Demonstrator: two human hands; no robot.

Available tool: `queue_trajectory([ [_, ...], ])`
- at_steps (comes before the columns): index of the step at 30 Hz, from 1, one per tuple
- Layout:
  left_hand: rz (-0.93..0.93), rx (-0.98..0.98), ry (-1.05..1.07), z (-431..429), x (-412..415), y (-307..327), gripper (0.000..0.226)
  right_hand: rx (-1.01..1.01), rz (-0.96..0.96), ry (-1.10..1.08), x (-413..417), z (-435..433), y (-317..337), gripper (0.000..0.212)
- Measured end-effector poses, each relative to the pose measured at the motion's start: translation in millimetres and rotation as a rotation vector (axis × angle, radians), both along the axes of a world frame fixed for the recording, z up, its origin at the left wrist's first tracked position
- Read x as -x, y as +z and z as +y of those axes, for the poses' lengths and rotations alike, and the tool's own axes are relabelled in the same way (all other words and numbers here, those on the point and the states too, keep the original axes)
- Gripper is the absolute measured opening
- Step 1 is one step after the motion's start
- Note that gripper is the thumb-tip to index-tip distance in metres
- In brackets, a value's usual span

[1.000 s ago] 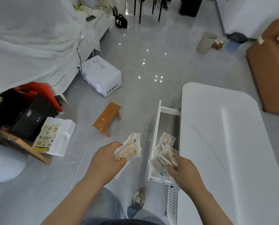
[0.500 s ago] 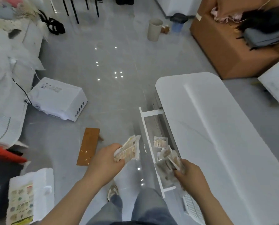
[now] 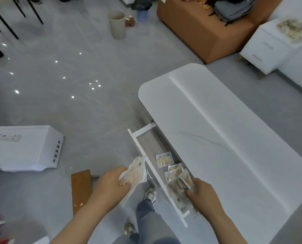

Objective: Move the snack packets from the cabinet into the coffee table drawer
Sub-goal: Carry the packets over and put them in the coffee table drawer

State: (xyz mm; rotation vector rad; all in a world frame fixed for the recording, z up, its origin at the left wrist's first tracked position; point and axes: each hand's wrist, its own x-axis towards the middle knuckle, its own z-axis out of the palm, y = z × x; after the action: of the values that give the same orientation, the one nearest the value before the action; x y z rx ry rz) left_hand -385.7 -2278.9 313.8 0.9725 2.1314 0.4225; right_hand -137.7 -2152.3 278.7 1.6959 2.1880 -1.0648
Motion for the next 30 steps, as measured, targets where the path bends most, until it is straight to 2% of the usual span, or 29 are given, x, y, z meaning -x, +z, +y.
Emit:
queue_trajectory([
  [12,-0.008,0.142,-0.173,141,57,-103,0.022,0.126,-0.127,-0.145,44,79,-79,0.016],
  [18,-0.009,0.274,-0.293,195,86,-173,0.012,0.139,-0.176,-0.222,72,97,-134,0.011],
  [21,-0.039,0.329,-0.252,218,97,-211,0.023,0.172,-0.158,-0.295,90,103,-169,0.012],
  [26,0.004,0.311,-0.216,246,111,-283,0.002,0.261,-0.137,-0.410,115,115,-232,0.015],
  [28,-0.008,0.299,-0.218,257,116,-313,0.006,0.262,-0.149,-0.409,121,123,-257,0.010],
  [30,-0.014,0.303,-0.226,271,119,-339,0.013,0.251,-0.164,-0.396,126,131,-283,0.016],
])
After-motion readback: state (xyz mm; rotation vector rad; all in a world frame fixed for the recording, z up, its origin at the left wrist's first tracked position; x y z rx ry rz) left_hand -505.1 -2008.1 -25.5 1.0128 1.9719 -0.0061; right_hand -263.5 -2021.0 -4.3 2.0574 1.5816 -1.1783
